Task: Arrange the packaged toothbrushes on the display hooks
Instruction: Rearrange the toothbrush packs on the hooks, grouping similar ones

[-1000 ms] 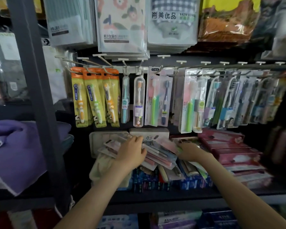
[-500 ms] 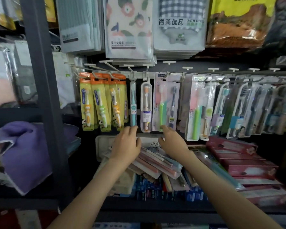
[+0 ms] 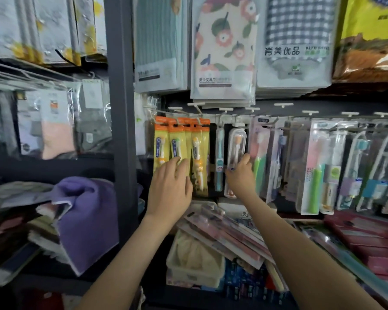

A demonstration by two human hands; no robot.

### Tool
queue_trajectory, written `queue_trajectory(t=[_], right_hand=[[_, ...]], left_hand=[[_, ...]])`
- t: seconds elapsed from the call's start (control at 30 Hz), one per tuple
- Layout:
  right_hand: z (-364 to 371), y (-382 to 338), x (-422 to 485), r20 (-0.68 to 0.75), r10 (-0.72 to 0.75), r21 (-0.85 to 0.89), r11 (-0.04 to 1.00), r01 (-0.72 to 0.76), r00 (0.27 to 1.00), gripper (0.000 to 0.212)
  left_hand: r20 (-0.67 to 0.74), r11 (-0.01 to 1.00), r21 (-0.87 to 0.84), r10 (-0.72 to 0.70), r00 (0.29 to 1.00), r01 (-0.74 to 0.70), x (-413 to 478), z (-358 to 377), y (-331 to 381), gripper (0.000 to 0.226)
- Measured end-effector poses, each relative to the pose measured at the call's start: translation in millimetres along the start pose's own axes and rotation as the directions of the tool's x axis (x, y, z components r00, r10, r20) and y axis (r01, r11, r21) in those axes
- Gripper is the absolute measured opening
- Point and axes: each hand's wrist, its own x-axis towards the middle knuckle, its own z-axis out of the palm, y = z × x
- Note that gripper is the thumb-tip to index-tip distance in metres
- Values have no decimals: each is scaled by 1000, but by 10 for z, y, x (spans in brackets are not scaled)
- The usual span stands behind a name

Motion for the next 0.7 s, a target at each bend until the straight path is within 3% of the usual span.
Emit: queue_trajectory(t=[0.07, 0.2, 0.33, 0.47, 0.7], right_hand=[[-6, 27, 13, 6, 9, 35, 999, -9, 1000, 45], [-151, 110, 15, 45, -6, 130, 992, 1, 999, 45], [-370, 156, -59, -20, -54, 76, 996, 56, 998, 58], [-525, 171, -96, -64, -35, 44, 998, 38, 997, 29], [-463, 112, -168, 11, -81, -62, 995, 82, 997, 37]], left_hand=[[14, 1000, -15, 14, 1000, -14, -25, 1, -73, 38], [40, 998, -53, 47, 998, -45, -58, 71, -135, 35], [31, 993, -78, 87, 996, -84, -25, 136, -65, 39], [60, 994, -83, 81, 995, -76, 0, 189, 68, 36], [137, 994, -104, 58, 989, -44, -17, 265, 137, 36]])
